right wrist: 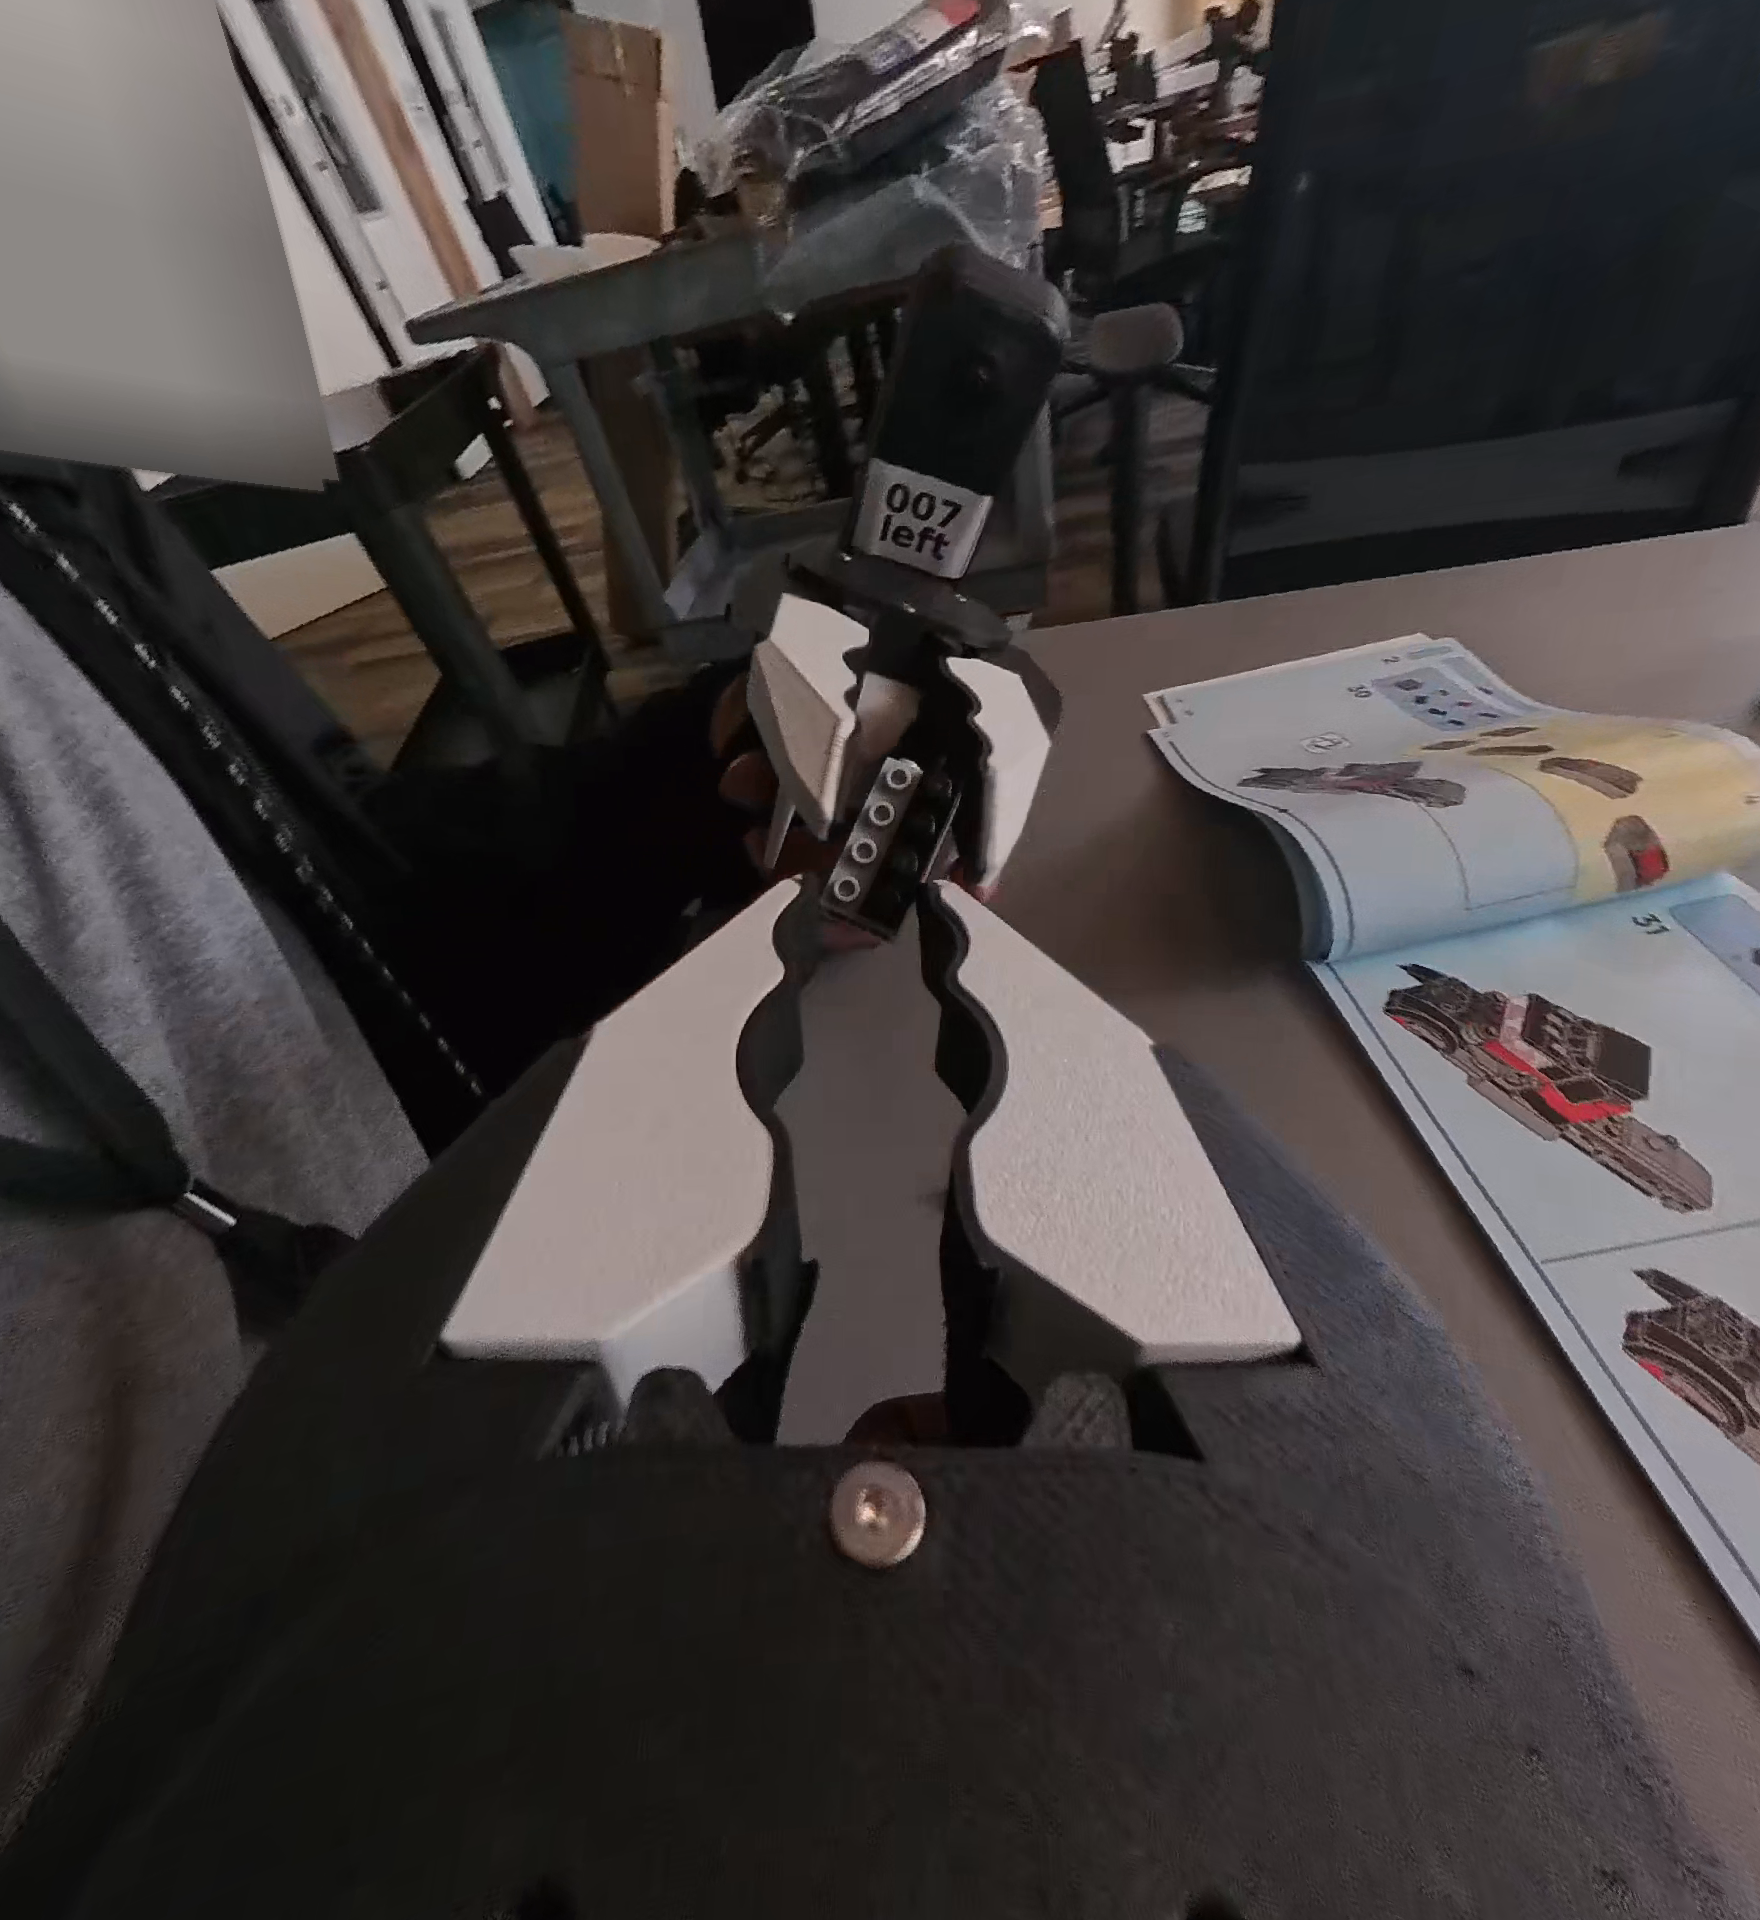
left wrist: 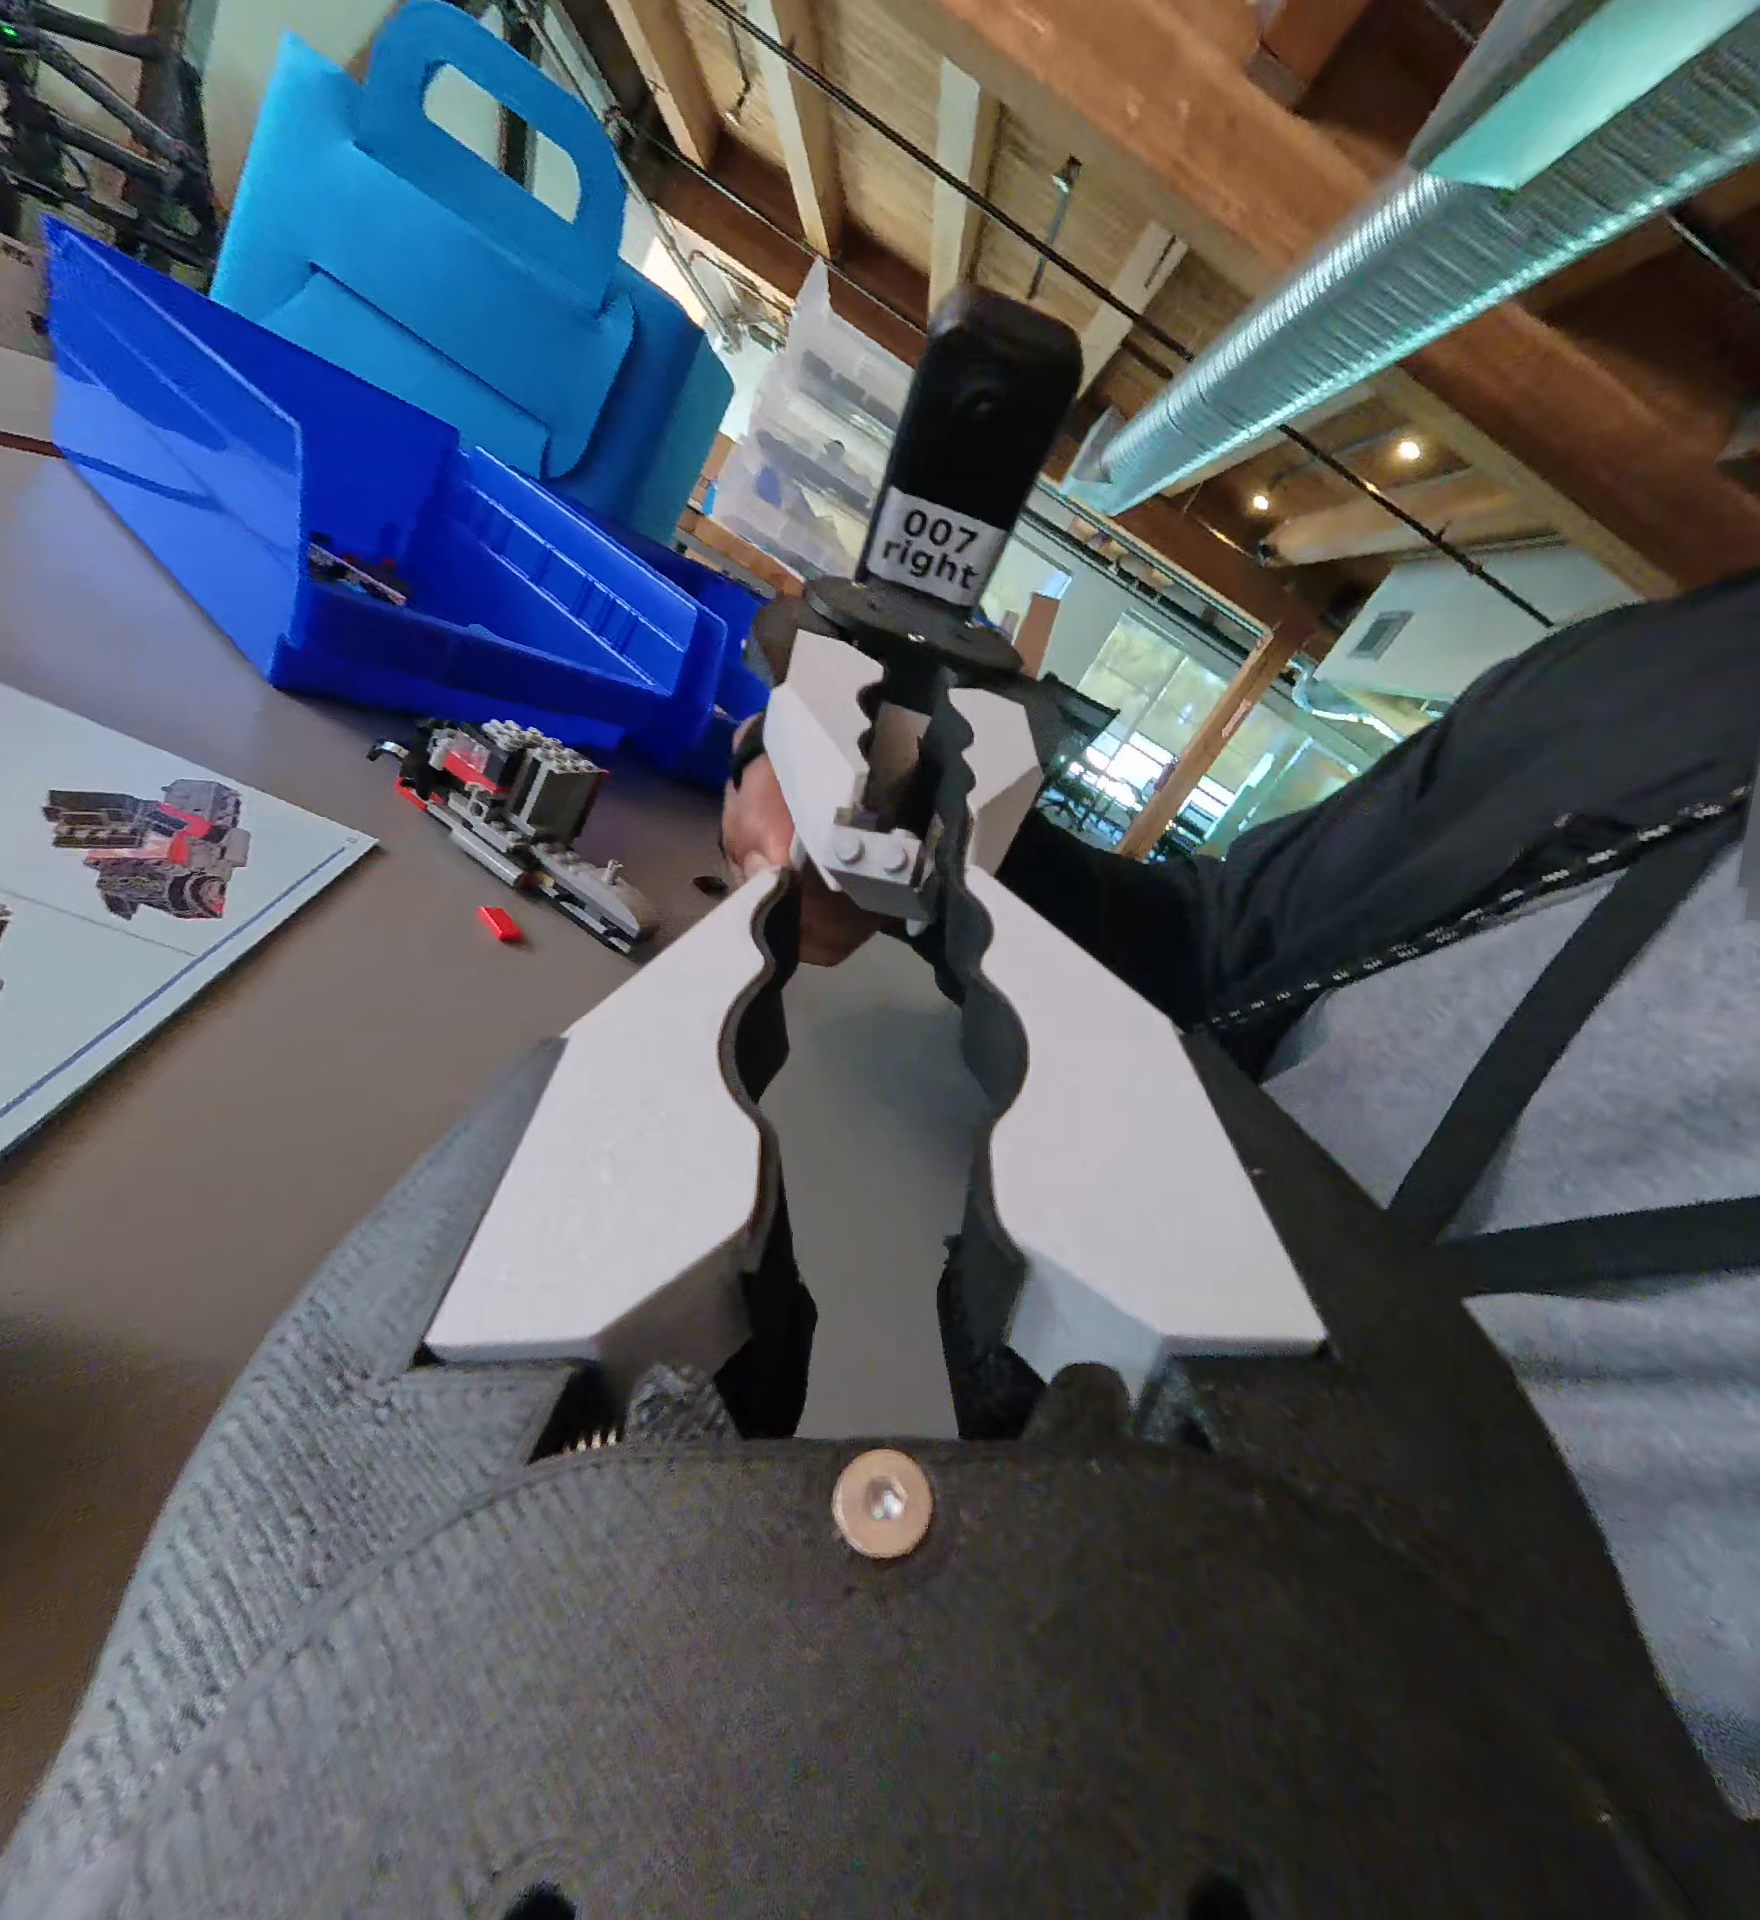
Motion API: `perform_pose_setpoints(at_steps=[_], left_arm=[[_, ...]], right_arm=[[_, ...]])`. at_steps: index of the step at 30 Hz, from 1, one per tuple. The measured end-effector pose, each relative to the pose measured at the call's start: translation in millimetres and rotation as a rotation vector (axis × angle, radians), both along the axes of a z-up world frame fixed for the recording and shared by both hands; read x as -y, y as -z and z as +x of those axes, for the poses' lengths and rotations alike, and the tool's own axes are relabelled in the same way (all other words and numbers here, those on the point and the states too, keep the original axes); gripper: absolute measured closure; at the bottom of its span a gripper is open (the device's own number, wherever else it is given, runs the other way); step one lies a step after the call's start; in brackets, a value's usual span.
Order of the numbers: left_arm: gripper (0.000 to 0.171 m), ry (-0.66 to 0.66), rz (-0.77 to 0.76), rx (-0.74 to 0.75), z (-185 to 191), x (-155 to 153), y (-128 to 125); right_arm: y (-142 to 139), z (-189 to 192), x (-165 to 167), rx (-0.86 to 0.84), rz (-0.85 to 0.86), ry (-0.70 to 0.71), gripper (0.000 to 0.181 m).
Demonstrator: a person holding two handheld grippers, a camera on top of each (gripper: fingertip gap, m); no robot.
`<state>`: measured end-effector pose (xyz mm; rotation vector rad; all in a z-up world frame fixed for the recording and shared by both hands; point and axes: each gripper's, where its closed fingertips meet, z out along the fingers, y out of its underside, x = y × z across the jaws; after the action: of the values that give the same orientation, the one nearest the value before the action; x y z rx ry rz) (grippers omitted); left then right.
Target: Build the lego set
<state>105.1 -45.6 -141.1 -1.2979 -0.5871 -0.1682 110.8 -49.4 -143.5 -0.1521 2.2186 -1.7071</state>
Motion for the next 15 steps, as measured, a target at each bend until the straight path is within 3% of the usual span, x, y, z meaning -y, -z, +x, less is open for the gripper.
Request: perform_pose_setpoints(at_steps=[6, 15], left_arm=[[0.154, 0.045, 0.005, -0.053, 10, -3, -5], [0.154, 0.029, -0.032, -0.157, 18, -2, -8]], right_arm=[[1, 10, -2, 0.001, 0.003, -0.101, 0.162], [-6, 13, -2, -0.003, -0.015, -0.161, 0.164]])
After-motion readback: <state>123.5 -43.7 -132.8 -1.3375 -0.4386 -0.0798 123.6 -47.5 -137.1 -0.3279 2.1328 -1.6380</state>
